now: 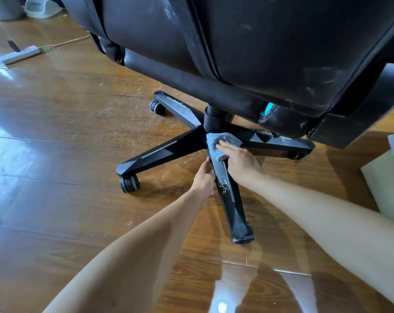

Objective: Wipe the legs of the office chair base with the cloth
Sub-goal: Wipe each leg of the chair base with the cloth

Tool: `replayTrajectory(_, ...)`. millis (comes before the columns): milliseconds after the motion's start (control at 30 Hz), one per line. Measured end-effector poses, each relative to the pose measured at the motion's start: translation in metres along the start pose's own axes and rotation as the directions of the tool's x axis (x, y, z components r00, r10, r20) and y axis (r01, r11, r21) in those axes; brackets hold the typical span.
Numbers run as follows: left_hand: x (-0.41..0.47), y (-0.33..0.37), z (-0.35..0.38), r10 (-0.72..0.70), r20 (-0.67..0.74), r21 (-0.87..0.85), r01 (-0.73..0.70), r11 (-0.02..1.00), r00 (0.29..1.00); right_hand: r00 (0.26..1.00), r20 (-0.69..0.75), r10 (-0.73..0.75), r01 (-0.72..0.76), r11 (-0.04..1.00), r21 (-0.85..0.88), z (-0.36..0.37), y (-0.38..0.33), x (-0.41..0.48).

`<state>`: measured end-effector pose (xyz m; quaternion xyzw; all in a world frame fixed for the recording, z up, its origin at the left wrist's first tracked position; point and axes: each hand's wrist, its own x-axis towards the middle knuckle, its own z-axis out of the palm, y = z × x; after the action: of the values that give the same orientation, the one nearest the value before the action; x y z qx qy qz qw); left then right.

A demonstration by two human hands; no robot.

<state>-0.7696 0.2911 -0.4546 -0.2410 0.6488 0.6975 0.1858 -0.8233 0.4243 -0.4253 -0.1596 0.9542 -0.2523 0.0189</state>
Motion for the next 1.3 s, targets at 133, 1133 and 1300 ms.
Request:
replayTrajectory(133, 0.009, -0.004, 0.003, -0.013, -0.013, -0.048, 0.012, 0.999, 1.0, 0.997, 0.0, -0.072, 0.072, 0.997, -0.005, 0.006, 0.008, -0.067)
replayTrajectory(1133, -0.005, -0.016, -0.037, -0.087, 0.049, -0.233, 0.096, 0.968, 0.995, 0.989, -0.075, 0.126, -0.122, 0.99, 0.066, 0.009, -0.01, 0.003)
replayTrajectory(1300, -0.013, -0.033, -0.04, -0.116, 0.106, -0.267, 0.14, 0.954, 0.988, 0.998, -0.054, 0.029, -0.025, 0.997, 0.072, 0.034, -0.015, -0.088)
